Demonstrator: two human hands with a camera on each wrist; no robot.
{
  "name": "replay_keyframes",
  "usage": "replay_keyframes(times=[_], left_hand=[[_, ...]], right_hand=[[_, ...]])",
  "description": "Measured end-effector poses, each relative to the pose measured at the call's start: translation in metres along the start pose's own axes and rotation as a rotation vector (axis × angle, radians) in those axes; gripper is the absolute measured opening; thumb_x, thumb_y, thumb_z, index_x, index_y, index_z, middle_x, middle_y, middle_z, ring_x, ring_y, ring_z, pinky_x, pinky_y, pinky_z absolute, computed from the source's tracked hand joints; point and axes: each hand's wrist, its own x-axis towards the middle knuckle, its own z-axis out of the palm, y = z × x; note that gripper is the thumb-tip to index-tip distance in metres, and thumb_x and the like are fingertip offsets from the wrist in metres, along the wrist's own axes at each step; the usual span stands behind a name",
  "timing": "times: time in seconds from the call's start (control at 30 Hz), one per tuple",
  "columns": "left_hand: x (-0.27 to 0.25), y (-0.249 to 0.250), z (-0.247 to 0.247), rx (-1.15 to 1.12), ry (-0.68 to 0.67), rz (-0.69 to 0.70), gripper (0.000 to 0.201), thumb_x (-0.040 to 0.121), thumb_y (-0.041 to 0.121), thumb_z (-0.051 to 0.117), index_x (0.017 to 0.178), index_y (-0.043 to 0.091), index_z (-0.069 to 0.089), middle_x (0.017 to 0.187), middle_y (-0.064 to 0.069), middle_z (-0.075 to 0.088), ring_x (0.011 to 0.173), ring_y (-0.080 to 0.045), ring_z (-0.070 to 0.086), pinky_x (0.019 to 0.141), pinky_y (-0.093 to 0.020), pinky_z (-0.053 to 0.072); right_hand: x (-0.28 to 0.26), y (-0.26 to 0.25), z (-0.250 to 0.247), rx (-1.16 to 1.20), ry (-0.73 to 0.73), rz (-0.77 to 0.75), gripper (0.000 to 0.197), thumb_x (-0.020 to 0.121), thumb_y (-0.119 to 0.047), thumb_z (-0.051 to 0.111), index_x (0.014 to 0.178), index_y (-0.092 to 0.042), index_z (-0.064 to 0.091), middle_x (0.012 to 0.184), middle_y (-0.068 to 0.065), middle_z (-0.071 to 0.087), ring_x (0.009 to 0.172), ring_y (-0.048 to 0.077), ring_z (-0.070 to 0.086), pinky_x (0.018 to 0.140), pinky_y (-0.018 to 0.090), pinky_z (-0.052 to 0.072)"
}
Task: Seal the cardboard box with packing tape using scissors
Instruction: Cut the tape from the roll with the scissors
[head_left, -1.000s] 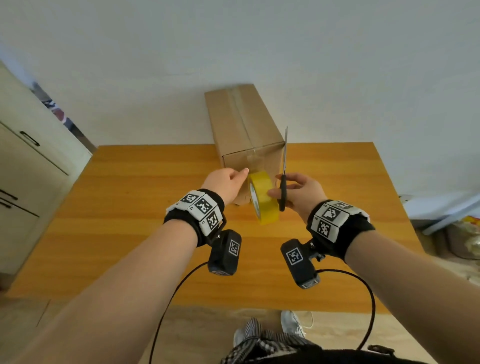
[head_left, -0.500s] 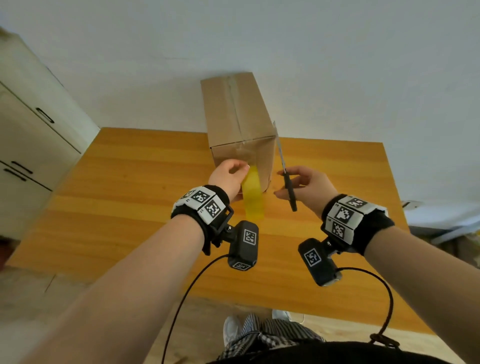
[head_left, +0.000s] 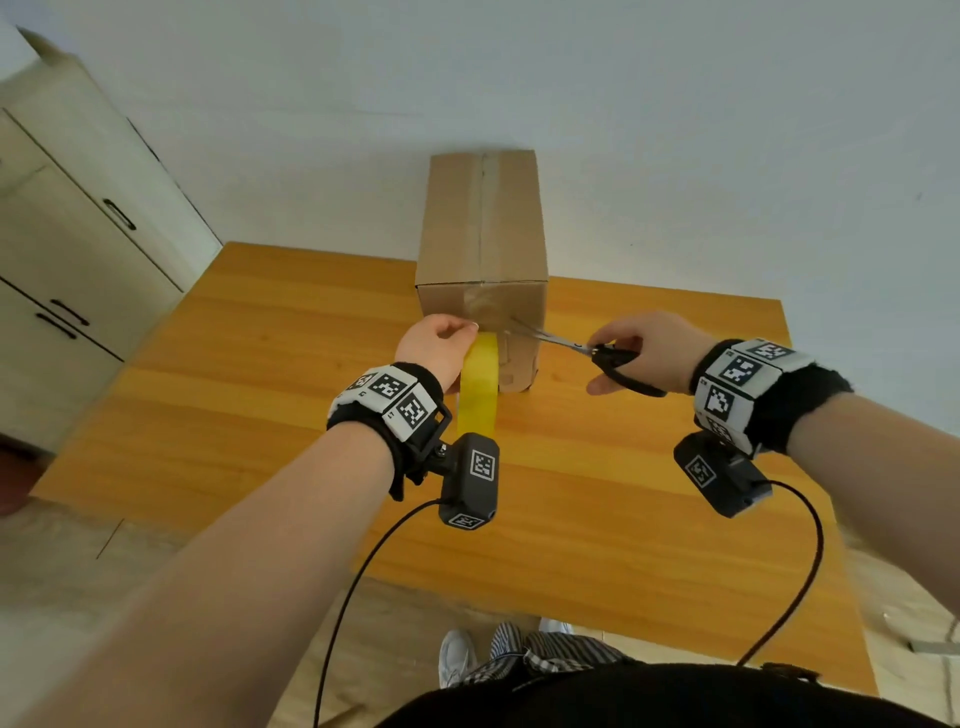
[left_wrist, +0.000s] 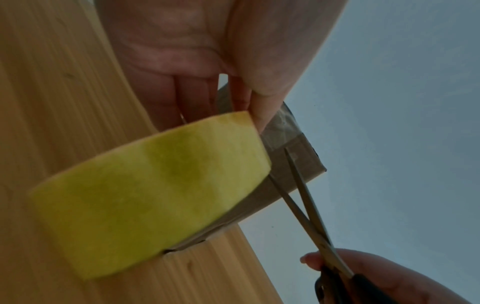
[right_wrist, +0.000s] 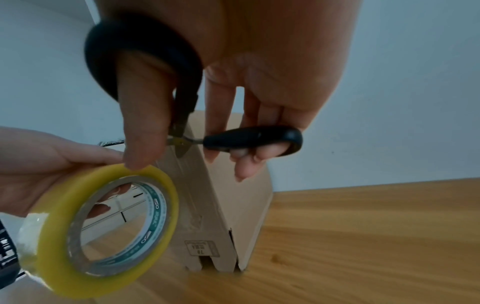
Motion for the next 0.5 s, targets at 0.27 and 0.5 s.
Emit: replay_keyframes(times=[0.27,0.5], left_hand=[[-0.001,-0.004,-0.011,0.101,-0.015,0.044,0.028,0.094,0.035,0.047,0.111,0.017,0.061,0.084,0.002,0.057,0.069,-0.014,0.052,0.053,-0.025,0.044],[0.000,-0.007,-0.013,0.059,-0.012,0.014,0.027,0.094,0.036,0.048,0.110,0.018,0.060,0.082,-0.002,0.057,0.073,-0.019,0.054,0.052,-0.026,0.045]], right_hand=[[0.016,-0.024,0.007,-0.008,-0.040,-0.097,0.041,0.068,-0.043,0.076,0.105,-0.028,0.065,0.081,-0.012,0.055,0.079,0.011,0.052,0.070,0.025,0.040],[0.024,-0.044,0.003,-0.018,-0.067,-0.132,0.029,0.069,-0.041,0.077,0.094,-0.030,0.068,0.065,-0.007,0.065,0.068,0.006,0.059,0.059,0.019,0.039]])
